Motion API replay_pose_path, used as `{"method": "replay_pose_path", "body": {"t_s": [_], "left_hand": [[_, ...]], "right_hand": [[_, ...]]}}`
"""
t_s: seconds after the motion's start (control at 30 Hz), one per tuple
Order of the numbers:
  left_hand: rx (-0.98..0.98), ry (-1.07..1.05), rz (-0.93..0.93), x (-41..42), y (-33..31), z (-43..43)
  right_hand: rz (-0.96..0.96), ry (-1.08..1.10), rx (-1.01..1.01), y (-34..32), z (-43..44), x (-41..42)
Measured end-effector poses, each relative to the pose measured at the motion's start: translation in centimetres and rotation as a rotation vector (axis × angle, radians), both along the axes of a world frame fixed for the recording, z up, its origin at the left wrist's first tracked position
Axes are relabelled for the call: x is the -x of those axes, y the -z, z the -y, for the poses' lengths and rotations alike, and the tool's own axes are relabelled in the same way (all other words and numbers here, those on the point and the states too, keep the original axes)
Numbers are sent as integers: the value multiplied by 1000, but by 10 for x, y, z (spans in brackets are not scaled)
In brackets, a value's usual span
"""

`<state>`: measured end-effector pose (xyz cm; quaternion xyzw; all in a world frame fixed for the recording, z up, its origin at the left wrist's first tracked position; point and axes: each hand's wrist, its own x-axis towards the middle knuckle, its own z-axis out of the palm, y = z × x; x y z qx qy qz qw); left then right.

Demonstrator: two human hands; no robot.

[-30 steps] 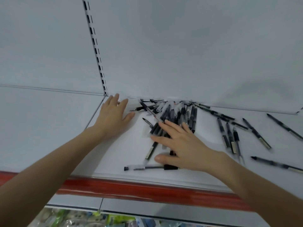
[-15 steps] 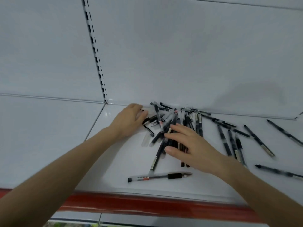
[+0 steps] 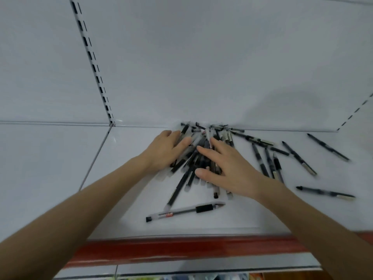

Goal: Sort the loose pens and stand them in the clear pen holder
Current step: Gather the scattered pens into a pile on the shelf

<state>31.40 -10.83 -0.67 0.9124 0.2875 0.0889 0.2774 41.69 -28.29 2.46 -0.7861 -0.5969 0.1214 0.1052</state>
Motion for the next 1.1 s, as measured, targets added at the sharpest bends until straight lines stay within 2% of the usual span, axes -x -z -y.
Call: {"method": "replay_pose_path", "body": {"t_s": [0.1,0.2,0.33,0.4,0.5,0.57,0.67,0.7,0.83,0.93,1.0,1.1], "left_hand": [[-32,18,19,9,-3,5],[-70,61,0,10,-3,9],[-62,104,-17,7,-4,10],[-62,102,-16,9,-6,9],[-97,50,1,10,-6,5],[-104,10,9,9,-5,4],[-101,32,-43,5,-4,7],[-106,47,-63,4,-4,8],[-131,98,-52,-5,-2,21],[-62,132,-16,-14,0,39],[-43,144,-3,-15,2,44],[-109,105,-15,-11,7,39]], "right_hand": [[-49,-168,-58,-6,22,18],[-29,-298,1,4,28,26],[-32,-277,-105,13,29,10],[93,-257,-185,13,32,-3],[241,-124,-252,6,35,-20],[271,8,-320,7,31,-28],[11,321,-117,15,27,-28],[-15,370,-68,20,25,-27],[111,393,12,31,15,-19],[57,344,70,27,11,-11],[28,352,-27,19,20,-14],[108,525,-202,10,53,-41]]}}
